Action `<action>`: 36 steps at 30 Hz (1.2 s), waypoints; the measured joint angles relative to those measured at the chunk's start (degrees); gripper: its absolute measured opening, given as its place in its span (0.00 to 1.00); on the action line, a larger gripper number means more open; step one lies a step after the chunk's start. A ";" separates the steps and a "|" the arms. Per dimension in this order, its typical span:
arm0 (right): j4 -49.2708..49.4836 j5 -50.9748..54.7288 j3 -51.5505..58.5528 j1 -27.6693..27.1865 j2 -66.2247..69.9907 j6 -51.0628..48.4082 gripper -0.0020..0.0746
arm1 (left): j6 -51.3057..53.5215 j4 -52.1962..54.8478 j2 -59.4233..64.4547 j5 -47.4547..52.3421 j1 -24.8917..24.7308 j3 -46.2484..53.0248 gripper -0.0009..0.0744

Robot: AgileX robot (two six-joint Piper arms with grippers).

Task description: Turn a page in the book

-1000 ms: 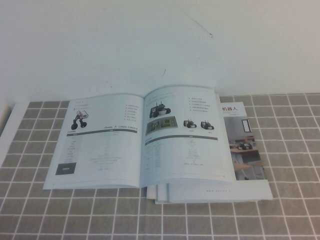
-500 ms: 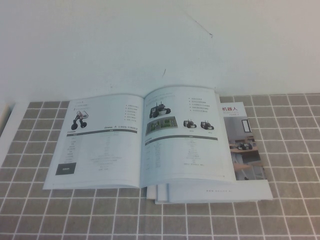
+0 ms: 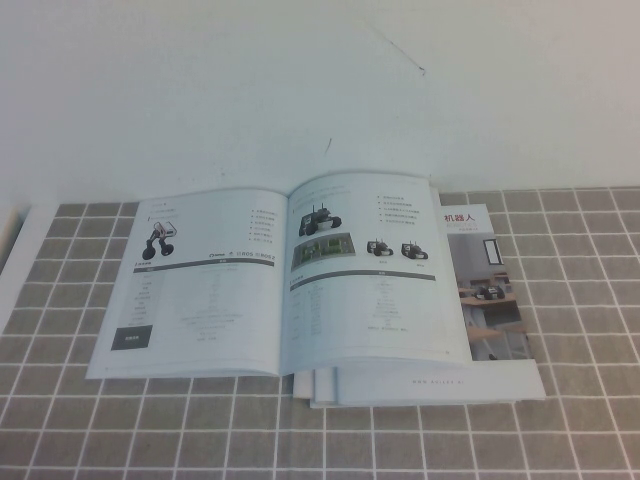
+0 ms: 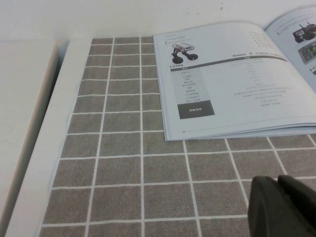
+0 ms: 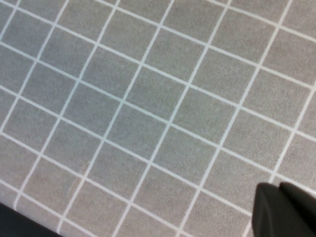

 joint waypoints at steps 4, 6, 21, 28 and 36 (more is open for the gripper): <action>0.00 0.00 0.00 0.00 0.00 0.00 0.02 | 0.00 0.00 0.00 0.00 0.00 0.00 0.01; 0.00 0.00 0.00 0.00 0.00 0.00 0.02 | 0.00 0.00 0.00 0.01 0.00 0.00 0.01; -1.93 -5.55 3.91 0.00 -4.18 -0.70 0.02 | -0.24 0.00 -0.10 0.11 0.00 0.00 0.01; -11.78 -30.66 16.07 0.00 -20.64 -1.03 0.02 | -0.41 -0.04 -0.10 0.11 0.00 0.00 0.01; -18.64 -36.94 29.43 -2.83 -37.08 -0.03 0.02 | -0.51 -0.04 -0.10 0.11 0.00 0.00 0.01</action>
